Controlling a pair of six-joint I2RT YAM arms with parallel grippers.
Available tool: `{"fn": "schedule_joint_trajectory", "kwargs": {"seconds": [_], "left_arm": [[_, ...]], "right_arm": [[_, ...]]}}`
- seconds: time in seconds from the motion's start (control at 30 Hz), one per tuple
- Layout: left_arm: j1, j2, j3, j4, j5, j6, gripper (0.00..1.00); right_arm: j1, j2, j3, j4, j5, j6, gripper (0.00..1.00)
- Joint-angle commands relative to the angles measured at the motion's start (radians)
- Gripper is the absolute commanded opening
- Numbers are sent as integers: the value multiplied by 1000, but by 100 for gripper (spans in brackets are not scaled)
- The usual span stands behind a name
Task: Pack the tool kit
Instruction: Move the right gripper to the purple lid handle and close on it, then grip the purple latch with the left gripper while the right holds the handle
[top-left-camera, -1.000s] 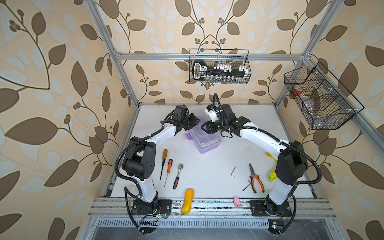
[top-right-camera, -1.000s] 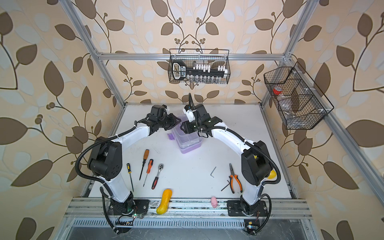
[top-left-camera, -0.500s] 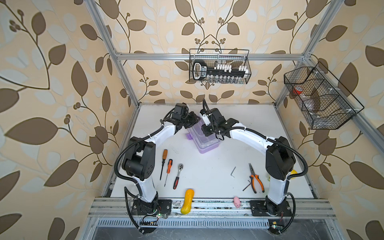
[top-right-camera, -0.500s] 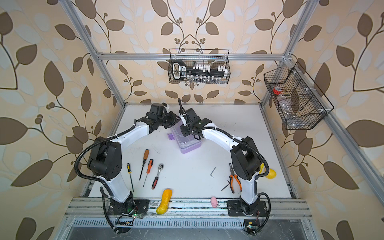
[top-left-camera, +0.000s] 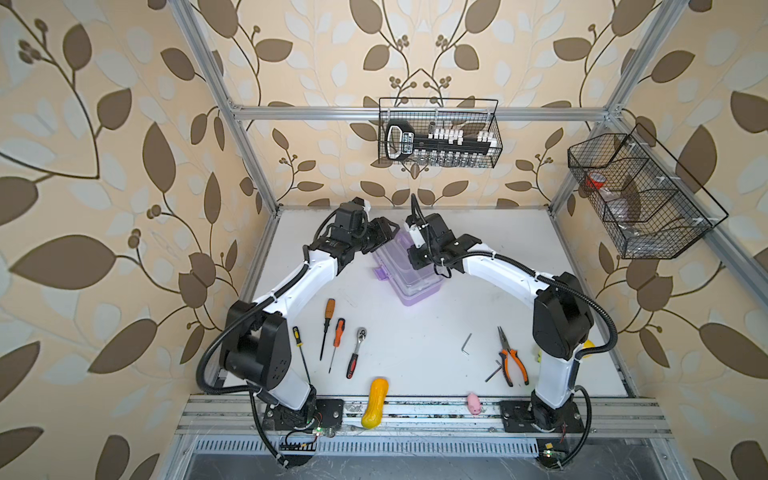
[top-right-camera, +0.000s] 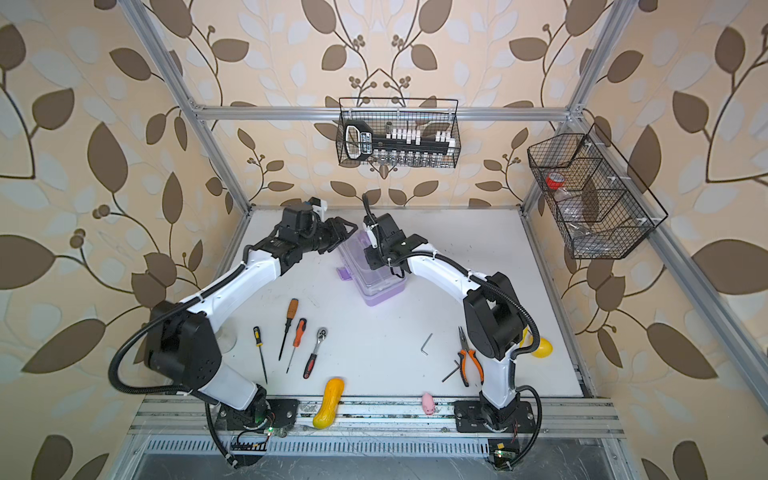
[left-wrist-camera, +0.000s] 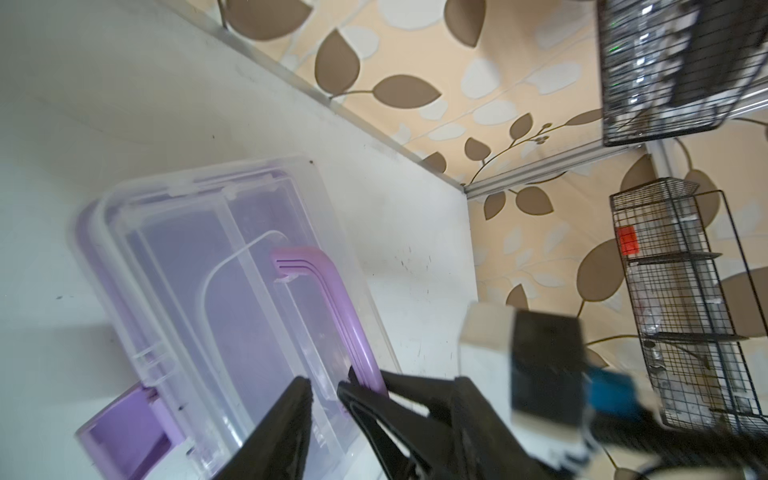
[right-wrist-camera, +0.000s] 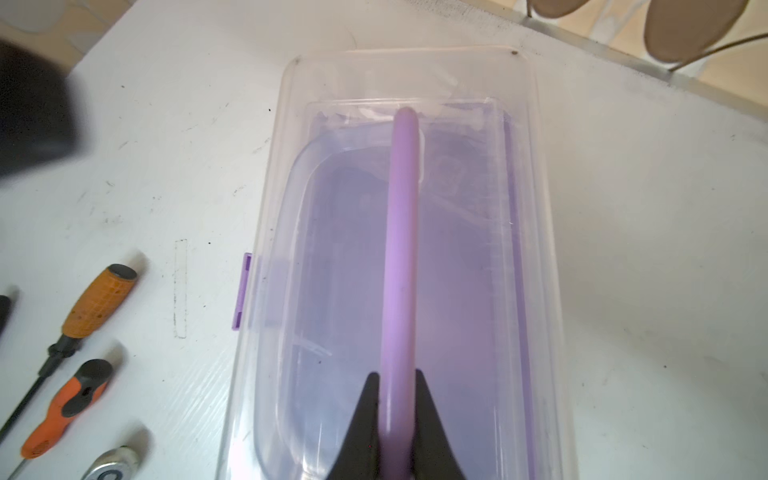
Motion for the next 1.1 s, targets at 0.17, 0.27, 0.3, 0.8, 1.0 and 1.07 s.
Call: {"fn": "schedule_joint_trajectory", "kwargs": {"seconds": [0.17,0.27,0.3,0.8,1.0,1.07], "left_arm": [[21,-151,-136,-78,-173,75,54],[26,-132,-172,-94,-174,78,53],[26,-123,-181,-98,-177,78,53],[27,77,-188,-54,-156,65,63],[27,153,-156,-15,-131,54,64],[27,183,-137,-13,-125,52,64]], "right_arm": [[-131,-95,-39,127,-377,206,8],[-170,-105,-69,181,-458,275,8],[-180,-107,-78,199,-479,295,7],[-289,-91,-209,440,-672,548,5],[-291,-92,-213,441,-674,547,5],[-291,-92,-213,440,-675,549,5]]}}
